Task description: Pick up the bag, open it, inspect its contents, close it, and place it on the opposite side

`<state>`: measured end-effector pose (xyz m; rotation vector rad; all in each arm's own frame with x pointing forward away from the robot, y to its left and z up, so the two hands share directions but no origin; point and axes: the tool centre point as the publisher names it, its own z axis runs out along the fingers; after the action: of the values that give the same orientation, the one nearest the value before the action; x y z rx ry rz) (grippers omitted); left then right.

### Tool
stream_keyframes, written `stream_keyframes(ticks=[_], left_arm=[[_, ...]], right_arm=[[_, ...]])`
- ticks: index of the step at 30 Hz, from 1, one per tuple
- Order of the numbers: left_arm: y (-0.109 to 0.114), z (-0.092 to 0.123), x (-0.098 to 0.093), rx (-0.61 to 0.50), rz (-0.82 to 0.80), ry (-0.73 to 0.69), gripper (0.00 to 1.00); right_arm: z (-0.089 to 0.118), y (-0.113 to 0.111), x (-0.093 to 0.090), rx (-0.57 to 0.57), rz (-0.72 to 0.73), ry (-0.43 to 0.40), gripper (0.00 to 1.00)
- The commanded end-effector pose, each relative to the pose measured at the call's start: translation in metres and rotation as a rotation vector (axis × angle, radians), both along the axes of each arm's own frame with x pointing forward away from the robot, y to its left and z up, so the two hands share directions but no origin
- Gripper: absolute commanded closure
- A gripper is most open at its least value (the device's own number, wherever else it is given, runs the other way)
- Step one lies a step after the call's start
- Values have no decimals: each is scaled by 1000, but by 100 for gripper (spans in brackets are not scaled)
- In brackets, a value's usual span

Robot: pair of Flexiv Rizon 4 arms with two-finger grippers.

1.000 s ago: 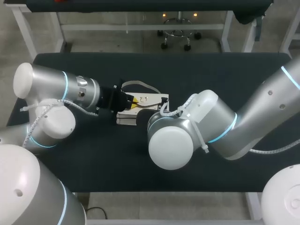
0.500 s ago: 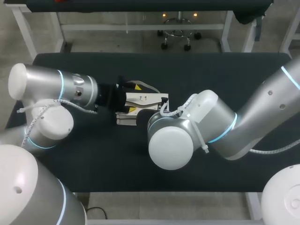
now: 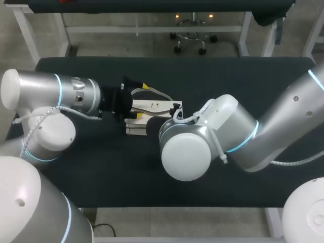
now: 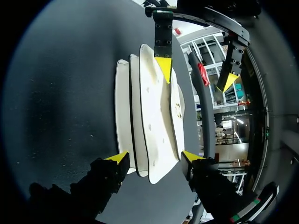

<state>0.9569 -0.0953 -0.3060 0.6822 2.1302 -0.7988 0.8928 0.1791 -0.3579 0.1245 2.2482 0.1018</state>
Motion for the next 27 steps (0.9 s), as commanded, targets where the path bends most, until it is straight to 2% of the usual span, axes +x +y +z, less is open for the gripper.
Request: stream_keyframes(ticks=[1, 11, 15, 17, 18, 19, 27], left_arm=[[4, 8, -1, 4, 4, 41, 0], [24, 18, -5, 63, 55, 265, 0], [30, 16, -10, 49, 54, 481, 0], [34, 16, -11, 57, 92, 559, 0], [36, 19, -11, 79, 121, 548, 0], [38, 22, -12, 160, 168, 487, 0], [38, 22, -12, 160, 168, 487, 0]], right_arm=[[19, -9, -1, -4, 20, 54, 0], [55, -28, 1, 7, 37, 239, 0], [62, -34, 1, 5, 39, 310, 0], [65, -39, 3, 47, 49, 393, 0], [66, -43, 4, 58, 41, 419, 0], [69, -46, 5, 30, 26, 416, 0], [69, -46, 5, 30, 26, 416, 0]])
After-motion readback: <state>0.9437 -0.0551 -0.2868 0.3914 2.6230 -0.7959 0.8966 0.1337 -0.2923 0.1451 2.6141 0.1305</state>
